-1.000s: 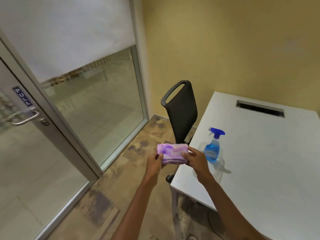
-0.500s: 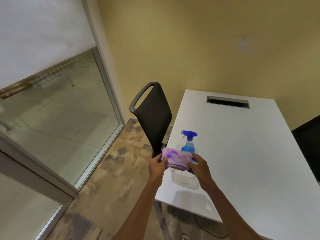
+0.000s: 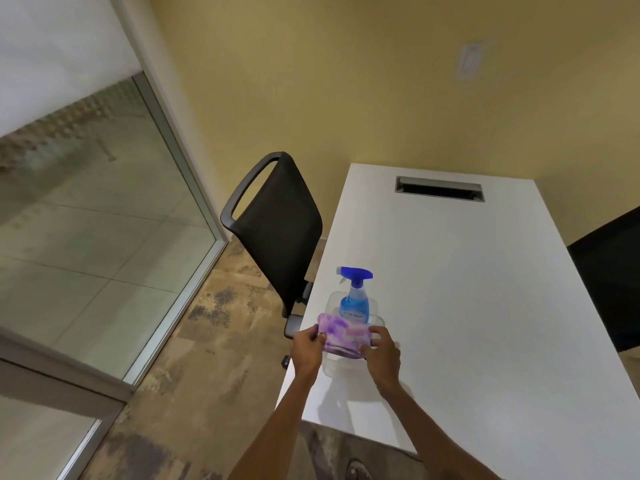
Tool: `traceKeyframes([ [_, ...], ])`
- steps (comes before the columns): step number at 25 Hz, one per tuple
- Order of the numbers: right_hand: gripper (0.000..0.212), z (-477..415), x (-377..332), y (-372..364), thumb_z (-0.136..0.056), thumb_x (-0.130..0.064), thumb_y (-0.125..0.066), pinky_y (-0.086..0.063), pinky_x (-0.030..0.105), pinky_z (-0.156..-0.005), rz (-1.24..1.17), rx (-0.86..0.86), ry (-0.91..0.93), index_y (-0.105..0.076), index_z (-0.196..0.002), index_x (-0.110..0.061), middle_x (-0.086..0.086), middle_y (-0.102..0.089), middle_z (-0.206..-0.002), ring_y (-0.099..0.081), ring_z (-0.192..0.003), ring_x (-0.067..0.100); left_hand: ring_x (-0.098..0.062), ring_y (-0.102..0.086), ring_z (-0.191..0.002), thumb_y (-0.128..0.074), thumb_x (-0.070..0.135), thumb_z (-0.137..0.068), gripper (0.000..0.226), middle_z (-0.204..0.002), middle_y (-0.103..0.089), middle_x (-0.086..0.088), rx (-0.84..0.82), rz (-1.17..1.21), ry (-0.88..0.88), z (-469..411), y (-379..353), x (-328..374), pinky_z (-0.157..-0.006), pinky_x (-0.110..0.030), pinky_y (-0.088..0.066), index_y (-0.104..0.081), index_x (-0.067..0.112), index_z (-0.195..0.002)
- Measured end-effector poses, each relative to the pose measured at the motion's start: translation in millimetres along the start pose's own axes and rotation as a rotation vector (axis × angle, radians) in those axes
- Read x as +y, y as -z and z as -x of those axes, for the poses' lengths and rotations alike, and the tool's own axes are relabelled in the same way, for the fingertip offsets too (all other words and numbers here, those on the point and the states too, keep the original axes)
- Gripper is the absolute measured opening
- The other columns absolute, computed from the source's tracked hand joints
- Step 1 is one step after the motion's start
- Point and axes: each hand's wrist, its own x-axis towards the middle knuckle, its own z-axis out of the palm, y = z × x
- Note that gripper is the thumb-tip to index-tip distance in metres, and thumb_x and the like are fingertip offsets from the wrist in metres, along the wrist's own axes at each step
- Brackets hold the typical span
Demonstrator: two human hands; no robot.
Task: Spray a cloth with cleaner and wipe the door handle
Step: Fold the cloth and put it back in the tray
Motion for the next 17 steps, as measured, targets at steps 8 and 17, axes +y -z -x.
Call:
traceKeyframes([
  [8, 0.037, -21.7, 18.6, -22.5, -0.093, -0.019, -0.067, -0.051, 0.039, -0.103, 0.133, 0.008, 0.007, -0.058, -0.128, -0.013, 0.009, -0.067, -0.125, -0.066, -0.111, 0.025, -0.018, -0.068, -0.103, -0.054, 0.017, -0.104, 0.035, -0.132, -0.065, -0.009, -0.031, 0.215, 0.064, -31.8, -23.2, -13.4, -0.073, -0.009, -0.055, -0.057, 0.007, -0.138],
  [17, 0.033, -45.0, 28.8, -41.0, -0.099, -0.021, -0.057, -0.052, 0.043, -0.102, 0.297, -0.068, -0.058, -0.047, -0.129, -0.012, 0.012, -0.055, -0.124, -0.06, -0.115, 0.028, -0.026, -0.071, -0.085, -0.059, 0.01, -0.1, 0.023, -0.103, -0.073, -0.018, -0.078, 0.246, 0.269, -65.0, -37.6, -36.5, -0.084, -0.031, -0.06, -0.072, -0.002, -0.115],
])
